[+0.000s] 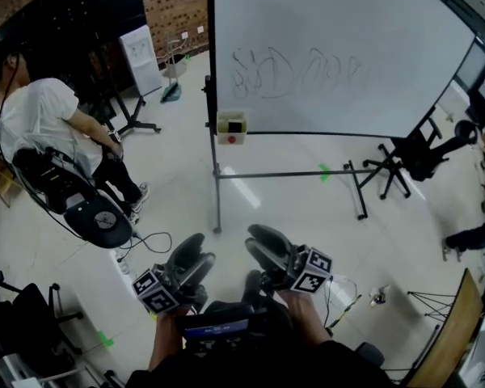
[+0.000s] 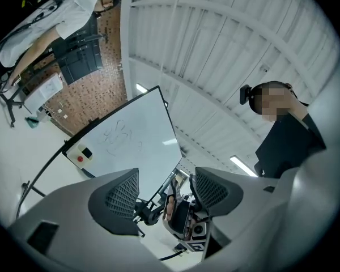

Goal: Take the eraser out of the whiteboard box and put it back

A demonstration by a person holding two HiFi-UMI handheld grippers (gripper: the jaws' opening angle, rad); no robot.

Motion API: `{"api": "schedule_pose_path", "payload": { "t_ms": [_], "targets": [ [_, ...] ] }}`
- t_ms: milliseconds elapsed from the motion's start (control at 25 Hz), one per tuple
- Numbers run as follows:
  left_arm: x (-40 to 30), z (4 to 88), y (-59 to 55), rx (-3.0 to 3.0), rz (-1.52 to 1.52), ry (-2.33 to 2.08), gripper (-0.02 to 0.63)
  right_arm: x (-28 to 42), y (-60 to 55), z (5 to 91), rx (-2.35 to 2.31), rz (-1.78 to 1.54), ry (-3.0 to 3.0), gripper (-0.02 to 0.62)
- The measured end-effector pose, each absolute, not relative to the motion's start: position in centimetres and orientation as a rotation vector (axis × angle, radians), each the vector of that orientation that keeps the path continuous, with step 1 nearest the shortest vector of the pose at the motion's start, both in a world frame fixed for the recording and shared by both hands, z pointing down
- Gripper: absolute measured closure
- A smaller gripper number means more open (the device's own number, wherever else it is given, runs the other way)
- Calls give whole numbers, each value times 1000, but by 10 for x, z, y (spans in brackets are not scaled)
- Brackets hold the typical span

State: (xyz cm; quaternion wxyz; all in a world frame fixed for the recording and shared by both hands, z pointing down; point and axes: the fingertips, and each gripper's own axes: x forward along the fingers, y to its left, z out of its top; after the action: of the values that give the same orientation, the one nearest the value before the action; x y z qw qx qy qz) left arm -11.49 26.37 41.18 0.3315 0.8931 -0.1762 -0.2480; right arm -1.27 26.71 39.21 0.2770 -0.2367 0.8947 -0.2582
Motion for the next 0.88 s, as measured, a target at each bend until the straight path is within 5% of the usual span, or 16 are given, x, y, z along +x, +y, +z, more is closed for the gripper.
{"api": "schedule_pose_path", "payload": {
  "t_ms": [600, 880],
  "targets": [
    [-1, 420, 167, 2299, -557, -498, 299, 114, 175, 406, -649, -714, 2334, 424],
    [12, 426, 136, 2290, -534, -484, 299, 118, 147, 416, -653, -751, 2351, 425]
  ]
}}
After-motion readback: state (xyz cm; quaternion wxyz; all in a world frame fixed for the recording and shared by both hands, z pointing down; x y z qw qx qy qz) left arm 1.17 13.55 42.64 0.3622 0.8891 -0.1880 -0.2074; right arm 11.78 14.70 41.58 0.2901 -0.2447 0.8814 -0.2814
